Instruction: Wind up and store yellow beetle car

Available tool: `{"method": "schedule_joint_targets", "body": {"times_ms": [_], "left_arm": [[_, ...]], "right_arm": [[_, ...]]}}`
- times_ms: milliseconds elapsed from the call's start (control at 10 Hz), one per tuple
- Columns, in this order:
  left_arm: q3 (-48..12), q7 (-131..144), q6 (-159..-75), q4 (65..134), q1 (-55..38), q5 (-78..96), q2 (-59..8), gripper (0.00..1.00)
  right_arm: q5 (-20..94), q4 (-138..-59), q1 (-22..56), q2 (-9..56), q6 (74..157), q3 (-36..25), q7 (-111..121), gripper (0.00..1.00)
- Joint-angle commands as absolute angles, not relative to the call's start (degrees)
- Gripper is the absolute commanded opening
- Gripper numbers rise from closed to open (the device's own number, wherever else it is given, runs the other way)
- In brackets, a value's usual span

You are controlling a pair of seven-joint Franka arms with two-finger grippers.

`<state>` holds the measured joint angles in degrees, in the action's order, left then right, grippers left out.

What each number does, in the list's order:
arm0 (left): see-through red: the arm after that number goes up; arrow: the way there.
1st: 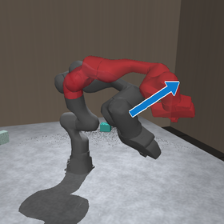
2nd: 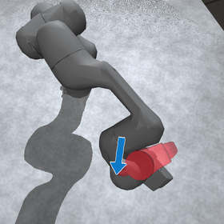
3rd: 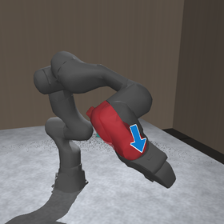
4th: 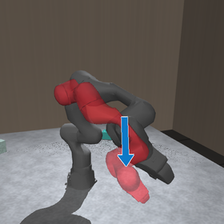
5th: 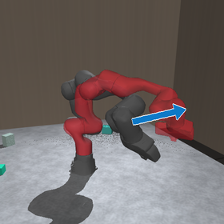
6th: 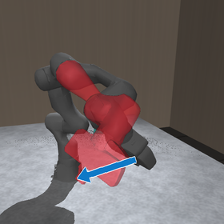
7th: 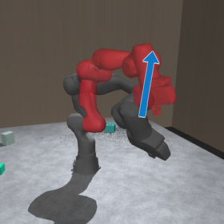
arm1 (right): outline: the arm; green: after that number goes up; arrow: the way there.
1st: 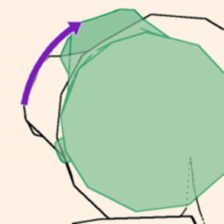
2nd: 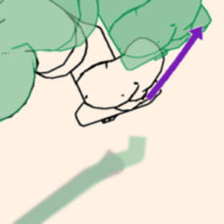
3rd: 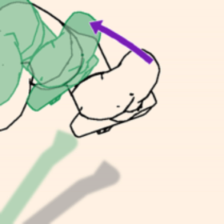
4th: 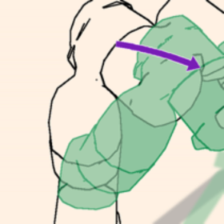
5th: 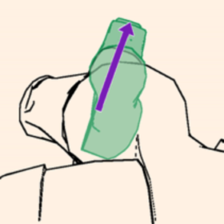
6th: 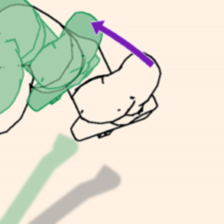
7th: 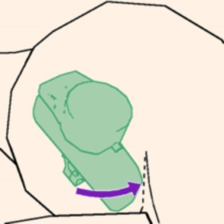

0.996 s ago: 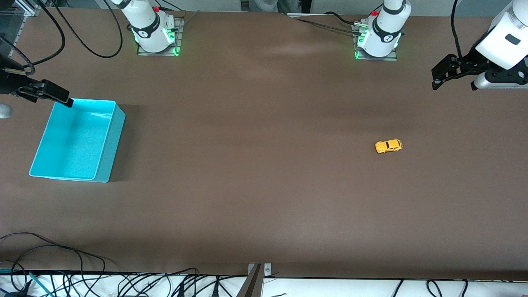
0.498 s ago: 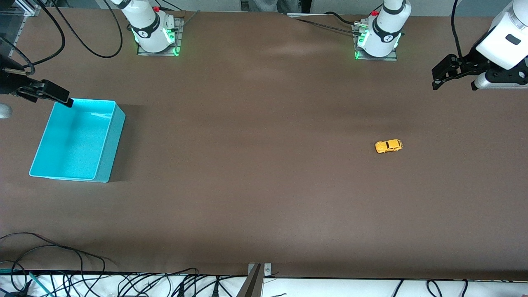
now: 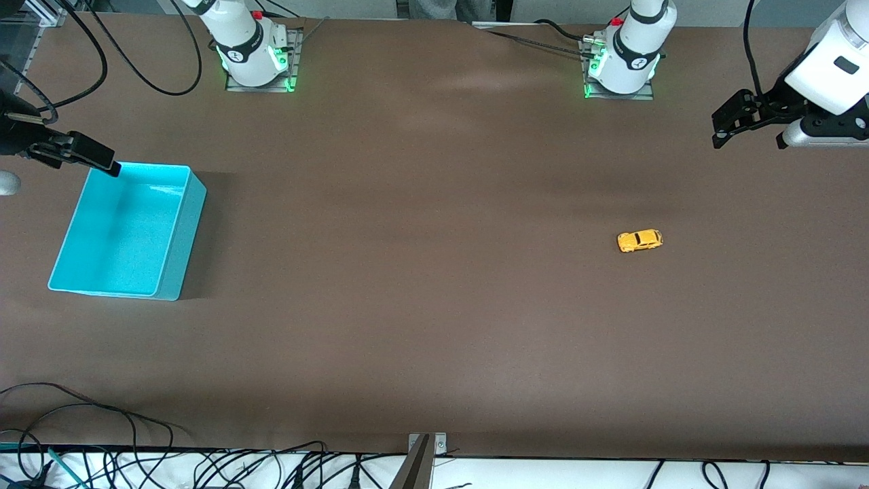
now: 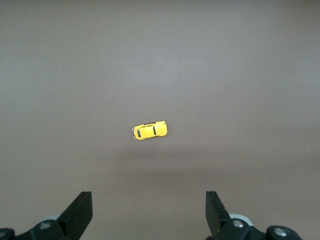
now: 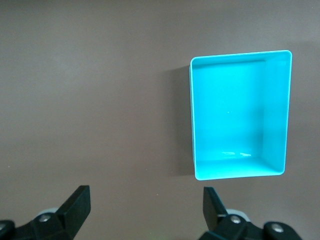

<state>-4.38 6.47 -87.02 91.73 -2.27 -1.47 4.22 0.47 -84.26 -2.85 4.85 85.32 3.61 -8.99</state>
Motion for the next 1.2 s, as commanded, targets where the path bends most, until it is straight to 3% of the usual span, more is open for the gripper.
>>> {"method": "schedule_joint_targets", "body": {"times_ms": [0,1096], "left_arm": [[-4.0,5.5,-85.6,89.5,-2.5,-1.2,3.3,1.00],[-3.9,5.4,-85.7,89.5,0.7,-0.4,3.1,1.00]], "right_arm": [[1.4,-86.0,-3.3,3.6,85.0,3.7,-8.8,1.00],[1.5,-86.4,-3.3,2.8,85.0,3.6,-8.8,1.00]]}}
